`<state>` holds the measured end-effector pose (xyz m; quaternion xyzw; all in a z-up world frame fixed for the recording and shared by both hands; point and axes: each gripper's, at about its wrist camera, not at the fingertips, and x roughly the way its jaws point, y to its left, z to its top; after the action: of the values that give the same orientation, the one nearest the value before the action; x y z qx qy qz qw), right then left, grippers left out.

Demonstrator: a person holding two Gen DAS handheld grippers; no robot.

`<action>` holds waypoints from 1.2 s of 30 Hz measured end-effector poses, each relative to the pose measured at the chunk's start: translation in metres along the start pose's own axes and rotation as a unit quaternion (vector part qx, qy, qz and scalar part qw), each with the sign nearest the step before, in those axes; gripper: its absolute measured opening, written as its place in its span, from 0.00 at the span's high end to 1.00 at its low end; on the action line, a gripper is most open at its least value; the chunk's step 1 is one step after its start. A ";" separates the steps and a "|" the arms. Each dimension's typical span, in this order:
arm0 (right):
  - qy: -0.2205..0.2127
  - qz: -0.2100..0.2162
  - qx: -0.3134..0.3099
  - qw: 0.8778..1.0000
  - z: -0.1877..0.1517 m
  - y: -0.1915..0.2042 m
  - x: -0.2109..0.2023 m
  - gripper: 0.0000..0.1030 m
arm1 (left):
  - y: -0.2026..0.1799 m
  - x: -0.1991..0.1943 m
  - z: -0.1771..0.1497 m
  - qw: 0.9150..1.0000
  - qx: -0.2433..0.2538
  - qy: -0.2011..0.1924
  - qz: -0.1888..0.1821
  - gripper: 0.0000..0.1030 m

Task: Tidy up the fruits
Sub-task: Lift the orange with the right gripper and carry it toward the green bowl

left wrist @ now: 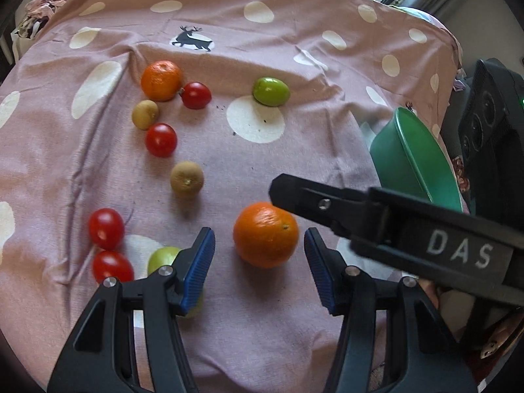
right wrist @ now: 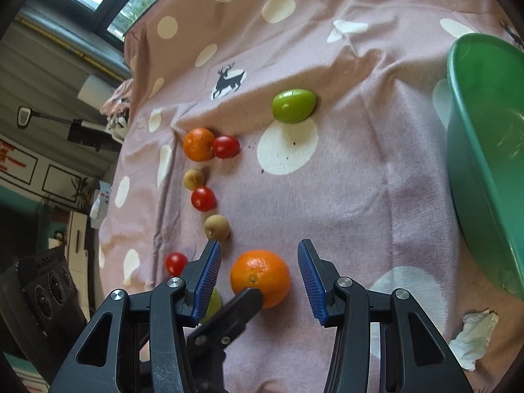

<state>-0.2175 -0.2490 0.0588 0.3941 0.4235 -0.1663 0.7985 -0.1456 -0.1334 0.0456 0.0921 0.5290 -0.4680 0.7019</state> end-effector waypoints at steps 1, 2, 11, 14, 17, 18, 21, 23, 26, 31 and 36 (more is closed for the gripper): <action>0.003 -0.004 -0.003 1.000 0.000 0.000 0.002 0.52 | -0.002 0.001 -0.001 1.000 0.002 0.001 -0.001 0.46; 0.006 -0.007 -0.004 1.000 -0.001 0.000 0.003 0.52 | -0.003 0.003 -0.001 1.000 0.005 0.003 -0.002 0.46; 0.034 0.005 -0.008 0.999 -0.003 -0.002 0.014 0.52 | -0.008 0.015 -0.005 1.000 0.012 0.025 0.005 0.46; 0.040 0.006 -0.011 0.999 -0.003 -0.002 0.016 0.52 | -0.009 0.017 -0.004 1.000 0.012 0.028 0.006 0.46; 0.044 0.007 -0.013 0.999 -0.003 -0.002 0.018 0.52 | -0.010 0.019 -0.005 1.000 0.013 0.028 0.005 0.46; 0.045 0.007 -0.013 0.999 -0.003 -0.002 0.018 0.52 | -0.010 0.019 -0.004 1.000 0.014 0.028 0.006 0.46; 0.049 0.008 -0.013 0.999 -0.003 -0.002 0.018 0.52 | -0.009 0.019 -0.004 1.000 0.014 0.027 0.006 0.46; 0.049 0.010 -0.012 0.999 -0.003 -0.003 0.018 0.52 | -0.009 0.019 -0.004 1.000 0.015 0.027 0.006 0.46; 0.050 0.011 -0.012 0.999 -0.004 -0.003 0.018 0.52 | -0.010 0.020 -0.005 0.999 0.019 0.026 0.010 0.46; 0.053 0.011 -0.014 0.998 -0.004 -0.002 0.020 0.52 | -0.010 0.020 -0.004 0.999 0.019 0.024 0.012 0.55; 0.053 0.004 -0.026 0.998 -0.005 0.002 0.022 0.52 | -0.009 0.020 -0.004 1.000 0.017 0.024 0.011 0.55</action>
<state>-0.2065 -0.2421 0.0406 0.3832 0.4683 -0.1309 0.7853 -0.1552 -0.1473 0.0304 0.1207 0.5364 -0.4671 0.6924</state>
